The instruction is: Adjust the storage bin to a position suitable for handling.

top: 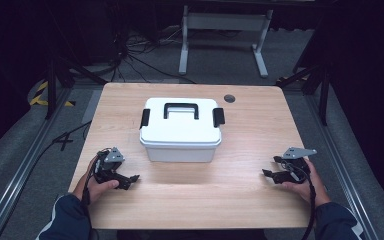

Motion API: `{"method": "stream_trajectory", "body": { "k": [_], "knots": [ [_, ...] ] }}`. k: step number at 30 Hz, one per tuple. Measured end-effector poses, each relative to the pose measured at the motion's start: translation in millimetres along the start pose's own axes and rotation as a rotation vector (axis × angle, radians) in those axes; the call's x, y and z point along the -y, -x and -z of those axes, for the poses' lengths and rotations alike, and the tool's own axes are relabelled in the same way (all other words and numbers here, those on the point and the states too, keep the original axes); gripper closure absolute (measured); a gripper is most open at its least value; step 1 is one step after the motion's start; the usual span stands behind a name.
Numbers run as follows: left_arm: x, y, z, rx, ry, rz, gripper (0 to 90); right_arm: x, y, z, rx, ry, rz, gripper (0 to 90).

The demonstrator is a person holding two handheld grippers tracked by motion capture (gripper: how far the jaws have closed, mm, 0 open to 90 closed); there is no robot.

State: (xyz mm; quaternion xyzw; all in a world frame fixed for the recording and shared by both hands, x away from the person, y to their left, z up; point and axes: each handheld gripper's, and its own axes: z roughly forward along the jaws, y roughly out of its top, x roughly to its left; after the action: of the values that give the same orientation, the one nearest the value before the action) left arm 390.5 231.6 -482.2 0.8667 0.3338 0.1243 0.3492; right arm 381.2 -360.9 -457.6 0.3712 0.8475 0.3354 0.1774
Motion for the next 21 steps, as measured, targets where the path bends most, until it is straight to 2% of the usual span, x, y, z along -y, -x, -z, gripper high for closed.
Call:
{"method": "stream_trajectory", "body": {
  "k": [6,21],
  "knots": [
    [0.0,0.0,0.0,0.000,0.000,0.000,0.2,-10.5,-3.6,5.7,-0.017,0.030,0.019,27.5],
    [0.0,0.0,0.0,0.000,0.000,0.000,0.2,-30.8,-13.3,14.8,-0.022,0.025,0.090,30.5]
  ]
}}
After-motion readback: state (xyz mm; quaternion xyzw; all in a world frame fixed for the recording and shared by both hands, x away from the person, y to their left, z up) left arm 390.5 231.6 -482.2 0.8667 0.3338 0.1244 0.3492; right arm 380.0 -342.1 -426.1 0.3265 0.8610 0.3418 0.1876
